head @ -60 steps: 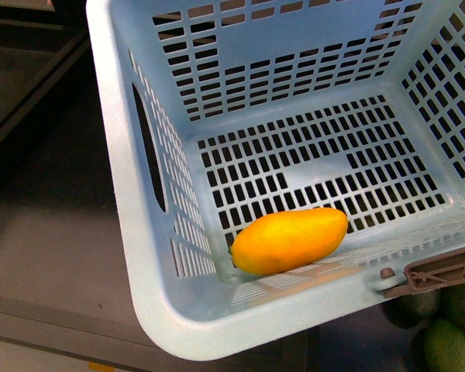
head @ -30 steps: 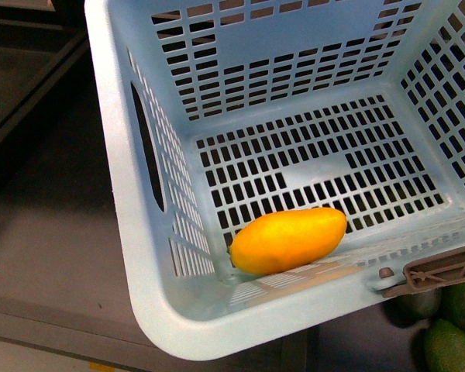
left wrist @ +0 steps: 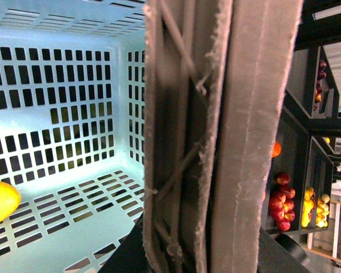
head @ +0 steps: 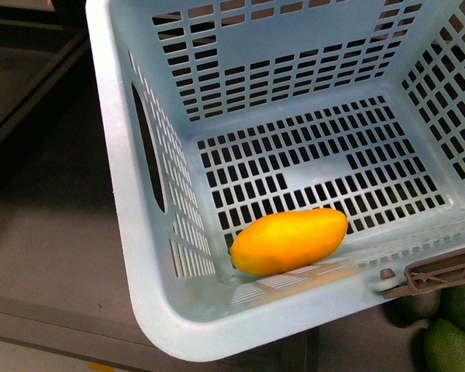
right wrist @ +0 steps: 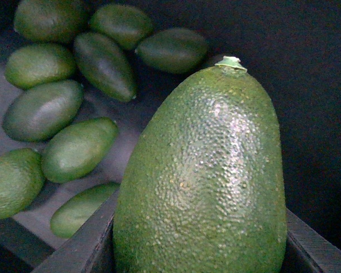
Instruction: Pick mango and avocado into basket
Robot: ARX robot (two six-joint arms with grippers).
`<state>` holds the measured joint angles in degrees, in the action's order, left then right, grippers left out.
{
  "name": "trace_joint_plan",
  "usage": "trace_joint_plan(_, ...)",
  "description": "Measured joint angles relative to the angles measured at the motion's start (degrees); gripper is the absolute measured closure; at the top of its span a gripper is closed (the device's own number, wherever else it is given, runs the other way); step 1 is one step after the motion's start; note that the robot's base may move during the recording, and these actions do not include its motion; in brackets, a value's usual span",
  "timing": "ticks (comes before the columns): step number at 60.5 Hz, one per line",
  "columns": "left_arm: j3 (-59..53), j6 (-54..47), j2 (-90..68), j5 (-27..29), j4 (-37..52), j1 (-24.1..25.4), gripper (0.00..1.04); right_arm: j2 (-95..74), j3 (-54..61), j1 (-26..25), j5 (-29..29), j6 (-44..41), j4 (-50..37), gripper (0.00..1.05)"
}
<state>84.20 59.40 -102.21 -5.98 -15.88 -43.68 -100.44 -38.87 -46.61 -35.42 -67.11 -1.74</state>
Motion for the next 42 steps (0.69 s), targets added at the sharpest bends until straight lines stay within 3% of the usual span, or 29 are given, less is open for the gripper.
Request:
trace_joint_plan(10,0.0,0.0,0.0,0.0,0.0,0.0,0.89,23.6,-2.8,-7.4,-13.7,1.0,17.7,0.51)
trace_joint_plan(18,0.0,0.0,0.0,0.0,0.0,0.0,0.89,34.2,-1.4,-4.7,-16.7,7.5,13.4,0.51)
trace_joint_plan(26,0.0,0.0,0.0,0.1,0.0,0.0,0.89,42.3,3.5,4.3,-13.2,20.2,2.8,0.51)
trace_joint_plan(42,0.0,0.0,0.0,0.0,0.0,0.0,0.89,42.3,10.0,27.2,2.9,41.7,-14.7,0.52)
